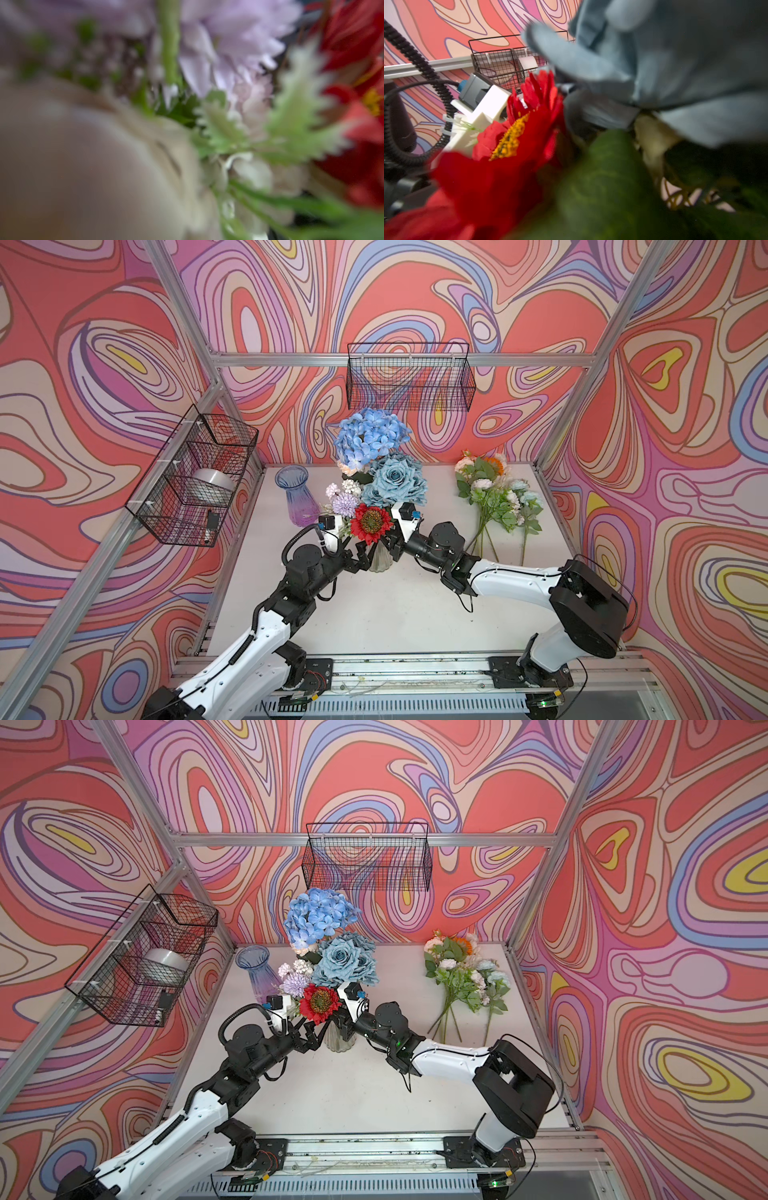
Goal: Arrange flowers in a vase
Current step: Place the flower in the vase.
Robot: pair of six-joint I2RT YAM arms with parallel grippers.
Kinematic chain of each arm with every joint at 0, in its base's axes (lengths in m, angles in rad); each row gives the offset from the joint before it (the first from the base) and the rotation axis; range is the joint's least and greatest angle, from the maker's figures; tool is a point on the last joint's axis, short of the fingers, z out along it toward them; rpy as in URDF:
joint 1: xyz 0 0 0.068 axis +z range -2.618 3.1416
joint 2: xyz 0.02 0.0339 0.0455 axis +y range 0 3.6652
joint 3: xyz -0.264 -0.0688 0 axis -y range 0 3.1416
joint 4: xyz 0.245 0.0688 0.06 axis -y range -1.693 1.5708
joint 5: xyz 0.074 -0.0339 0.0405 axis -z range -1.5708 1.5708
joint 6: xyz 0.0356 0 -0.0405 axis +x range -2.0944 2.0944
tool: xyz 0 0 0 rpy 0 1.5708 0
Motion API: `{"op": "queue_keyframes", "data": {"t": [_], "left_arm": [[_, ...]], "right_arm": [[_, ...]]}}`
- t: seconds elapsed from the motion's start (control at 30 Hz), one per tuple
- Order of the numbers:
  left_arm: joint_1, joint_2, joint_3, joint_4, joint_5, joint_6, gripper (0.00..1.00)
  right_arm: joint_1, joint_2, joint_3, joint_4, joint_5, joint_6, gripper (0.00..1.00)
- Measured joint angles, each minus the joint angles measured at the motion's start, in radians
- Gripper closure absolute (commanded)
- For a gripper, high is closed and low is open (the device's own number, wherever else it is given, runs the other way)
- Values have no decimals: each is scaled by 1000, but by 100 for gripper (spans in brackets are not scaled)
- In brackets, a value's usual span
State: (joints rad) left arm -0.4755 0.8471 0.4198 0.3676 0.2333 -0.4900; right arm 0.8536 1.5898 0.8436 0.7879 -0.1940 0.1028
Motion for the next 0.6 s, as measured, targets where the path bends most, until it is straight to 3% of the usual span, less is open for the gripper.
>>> {"op": "queue_keyframes", "data": {"t": [0.17,0.6], "left_arm": [[-8,60,23,71,37,-4,0],[-23,66,23,101,89,-32,0]], "right_arm": [[-6,-4,0,-47,22,-31,63],[-5,-204,0,-374,83,-143,54]]}}
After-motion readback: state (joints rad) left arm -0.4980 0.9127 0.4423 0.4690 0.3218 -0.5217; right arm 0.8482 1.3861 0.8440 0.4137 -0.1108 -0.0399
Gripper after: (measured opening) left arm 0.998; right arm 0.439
